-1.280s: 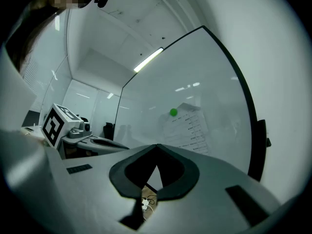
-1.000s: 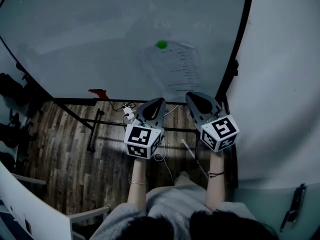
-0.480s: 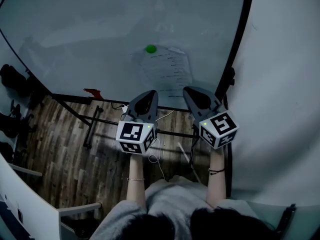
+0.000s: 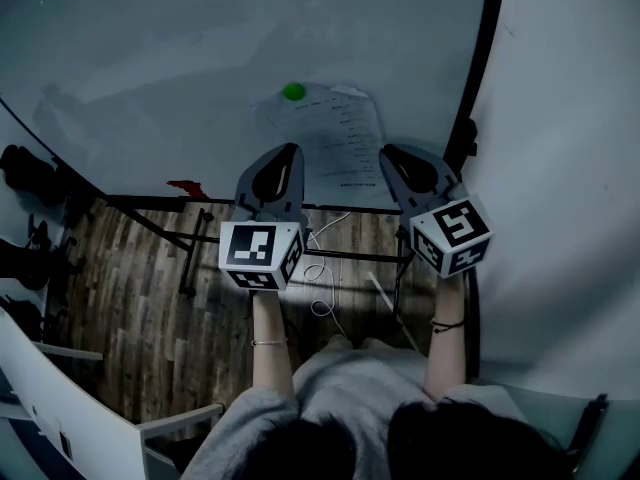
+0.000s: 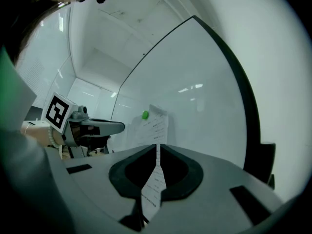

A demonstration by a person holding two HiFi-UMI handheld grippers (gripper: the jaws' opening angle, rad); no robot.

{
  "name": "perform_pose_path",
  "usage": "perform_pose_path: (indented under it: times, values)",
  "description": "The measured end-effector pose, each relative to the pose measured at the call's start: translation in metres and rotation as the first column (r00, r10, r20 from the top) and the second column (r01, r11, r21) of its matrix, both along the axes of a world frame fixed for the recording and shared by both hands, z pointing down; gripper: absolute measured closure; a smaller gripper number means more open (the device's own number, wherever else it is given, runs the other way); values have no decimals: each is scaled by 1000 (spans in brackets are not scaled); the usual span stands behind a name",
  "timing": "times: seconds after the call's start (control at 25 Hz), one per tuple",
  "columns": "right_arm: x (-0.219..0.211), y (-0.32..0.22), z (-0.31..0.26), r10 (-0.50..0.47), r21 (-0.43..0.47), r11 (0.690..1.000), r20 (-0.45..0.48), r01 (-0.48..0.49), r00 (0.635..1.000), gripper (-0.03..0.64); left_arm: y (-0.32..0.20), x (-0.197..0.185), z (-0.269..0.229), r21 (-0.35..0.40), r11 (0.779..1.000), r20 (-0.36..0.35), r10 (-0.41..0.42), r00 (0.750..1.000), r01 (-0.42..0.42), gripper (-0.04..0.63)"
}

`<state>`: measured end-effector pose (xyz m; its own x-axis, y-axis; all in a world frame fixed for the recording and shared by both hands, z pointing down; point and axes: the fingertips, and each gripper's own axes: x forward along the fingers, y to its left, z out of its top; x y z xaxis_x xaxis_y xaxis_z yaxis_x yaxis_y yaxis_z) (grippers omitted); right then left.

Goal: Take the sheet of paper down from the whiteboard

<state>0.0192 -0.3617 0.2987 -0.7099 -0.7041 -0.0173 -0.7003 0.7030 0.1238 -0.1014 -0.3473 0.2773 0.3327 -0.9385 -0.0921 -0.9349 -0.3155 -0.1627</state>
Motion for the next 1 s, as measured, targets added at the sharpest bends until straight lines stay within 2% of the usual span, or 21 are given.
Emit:
perform_pose_path:
  times: [0.16, 0.32, 0.48, 0.84, 1.0]
  values:
    - [5, -5, -1, 57, 0, 998, -4, -57, 998, 602, -8, -4, -8, 6, 1000, 72, 9, 997, -10, 591]
    - [8, -10, 0, 86, -7, 996, 6, -86, 996, 572, -18, -7, -18, 32, 999, 103, 5, 995, -8, 588]
    - [6, -13, 1, 92, -17, 996, 10, -92, 996, 548, -27, -11, -31, 70, 998, 131, -14, 991, 5, 568]
    - [-6, -18, 4, 84, -32, 996, 4, -84, 996, 519, -43, -12, -42, 79, 997, 177, -1, 984, -13, 499]
    - [-7, -22, 5, 89, -38, 995, 3, -89, 996, 511, -49, -8, -45, 84, 996, 225, -6, 974, -13, 484]
